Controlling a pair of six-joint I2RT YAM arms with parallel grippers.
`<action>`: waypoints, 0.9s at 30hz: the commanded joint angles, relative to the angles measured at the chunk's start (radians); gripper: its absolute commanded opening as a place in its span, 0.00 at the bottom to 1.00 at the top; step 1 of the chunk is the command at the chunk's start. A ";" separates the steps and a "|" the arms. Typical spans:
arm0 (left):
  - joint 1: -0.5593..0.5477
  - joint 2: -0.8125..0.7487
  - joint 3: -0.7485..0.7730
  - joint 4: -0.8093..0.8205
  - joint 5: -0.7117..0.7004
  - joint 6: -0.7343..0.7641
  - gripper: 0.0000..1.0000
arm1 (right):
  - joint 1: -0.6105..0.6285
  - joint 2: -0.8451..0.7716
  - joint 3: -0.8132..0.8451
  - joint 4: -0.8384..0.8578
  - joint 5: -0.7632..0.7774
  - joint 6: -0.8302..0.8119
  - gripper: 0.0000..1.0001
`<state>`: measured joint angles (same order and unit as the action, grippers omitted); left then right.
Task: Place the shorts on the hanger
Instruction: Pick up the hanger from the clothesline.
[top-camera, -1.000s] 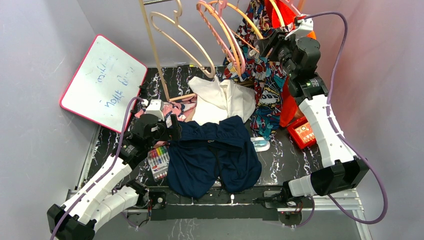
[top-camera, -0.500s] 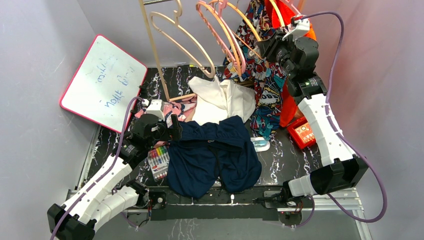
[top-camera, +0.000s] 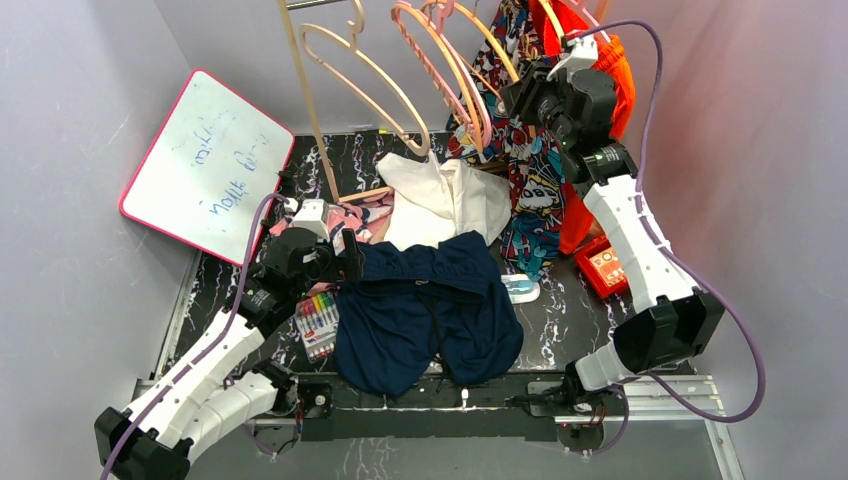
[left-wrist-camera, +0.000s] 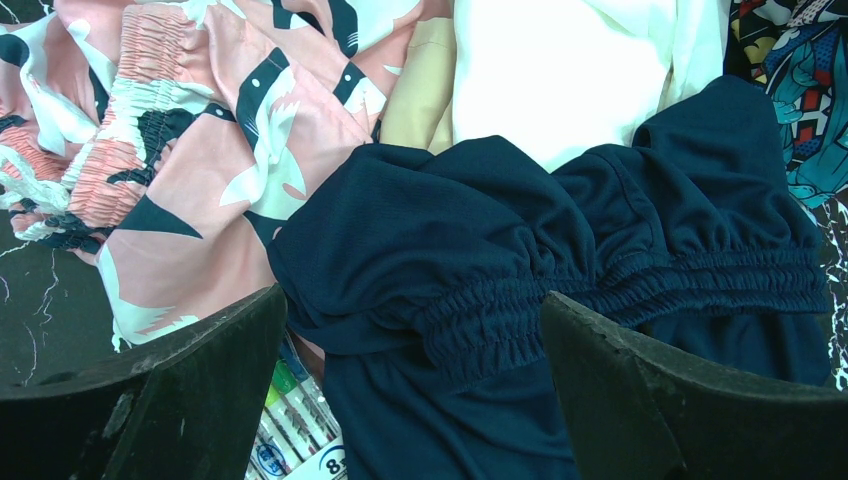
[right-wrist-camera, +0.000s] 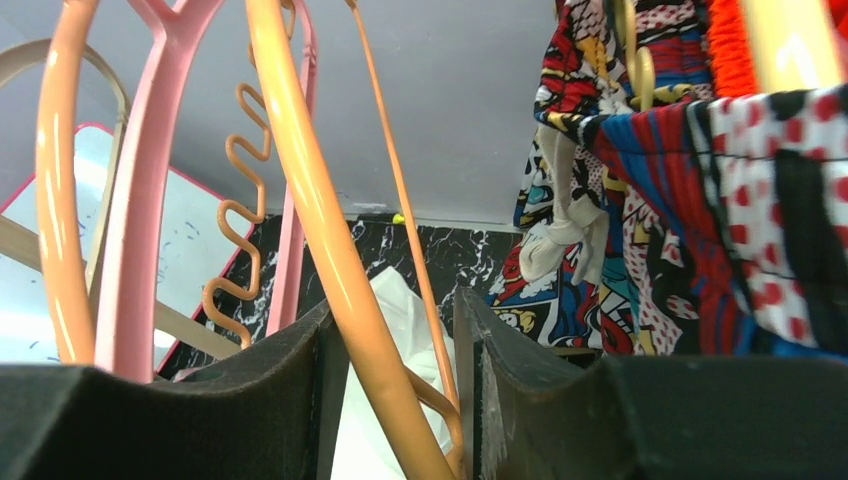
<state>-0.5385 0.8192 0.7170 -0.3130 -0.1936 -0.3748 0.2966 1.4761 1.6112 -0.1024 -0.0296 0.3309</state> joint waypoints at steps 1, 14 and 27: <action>0.005 -0.009 0.011 0.018 0.012 0.005 0.97 | 0.017 0.010 0.070 0.030 0.007 -0.026 0.46; 0.005 -0.007 0.010 0.022 0.022 0.005 0.97 | 0.037 0.047 0.111 0.030 0.026 -0.036 0.35; 0.005 -0.002 0.009 0.022 0.022 0.007 0.97 | 0.041 0.109 0.184 0.030 0.019 -0.031 0.54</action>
<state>-0.5385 0.8211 0.7170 -0.3031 -0.1780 -0.3744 0.3309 1.5753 1.7294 -0.1173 -0.0216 0.3092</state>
